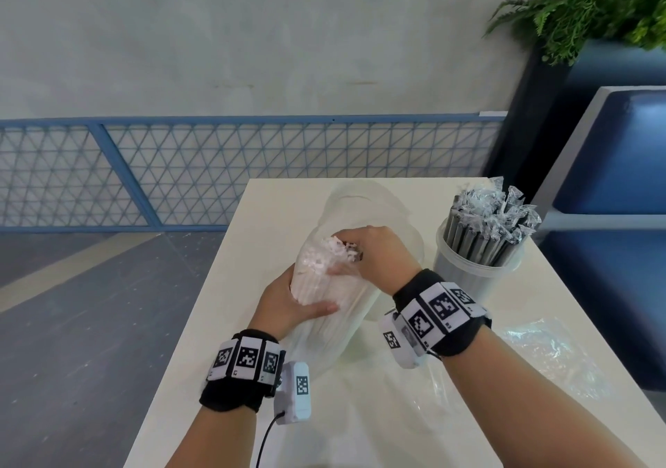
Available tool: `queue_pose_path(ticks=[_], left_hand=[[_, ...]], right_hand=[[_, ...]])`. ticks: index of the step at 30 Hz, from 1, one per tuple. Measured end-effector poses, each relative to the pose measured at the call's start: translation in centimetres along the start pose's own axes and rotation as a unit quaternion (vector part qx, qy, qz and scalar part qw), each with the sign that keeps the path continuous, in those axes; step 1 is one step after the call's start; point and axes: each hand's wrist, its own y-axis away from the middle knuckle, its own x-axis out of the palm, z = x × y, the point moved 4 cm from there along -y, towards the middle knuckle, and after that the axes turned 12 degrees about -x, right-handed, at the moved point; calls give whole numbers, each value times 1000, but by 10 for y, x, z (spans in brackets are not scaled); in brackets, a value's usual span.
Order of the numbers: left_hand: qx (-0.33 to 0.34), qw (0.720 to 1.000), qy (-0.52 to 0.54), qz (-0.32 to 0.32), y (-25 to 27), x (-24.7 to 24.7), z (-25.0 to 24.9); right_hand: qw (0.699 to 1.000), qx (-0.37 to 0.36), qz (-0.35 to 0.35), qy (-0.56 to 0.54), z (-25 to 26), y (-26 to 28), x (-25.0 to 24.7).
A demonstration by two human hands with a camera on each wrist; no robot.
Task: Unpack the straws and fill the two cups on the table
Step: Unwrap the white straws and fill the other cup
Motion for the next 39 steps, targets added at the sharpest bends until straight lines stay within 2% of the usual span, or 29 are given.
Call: queue_pose_path(ticks=[5,8,11,16,18,22,25,29,33,37,39], left_hand=[[-8,1000,5,-3,-1,-1,1],[-10,1000,6,0,-1,-2,2],[-9,1000,15,-3,-2,-4,3],[7,1000,21,3,-1,-1,1],[12,1000,6,18,1,0,0],[18,999,-15,45,3,1,-1],[22,998,-15,52,3,0,-1],[21,998,-8,52,3,-1,0],[26,999,9,22,2,-1,-4],[22,1000,10,8,2,0,-5],[15,1000,9,4,1,0,-4]], right_hand=[[997,14,-55,-54,-3,-3,-17],[987,22,-116,-108,-5,-6,-31],[983,12,-152,-102,-8,-8,-37],[989,44,-27,-137,-13,-4,-1],[987,35,-8,-154,-11,-4,10],[990,47,69,-112,-14,-8,21],[988,50,89,-115,-13,-10,23],[987,44,39,-148,-11,-7,24],[985,55,-35,-161,-12,-4,22],[961,71,-120,-238,-12,-5,7],[954,76,-161,-239,-12,-10,-4]])
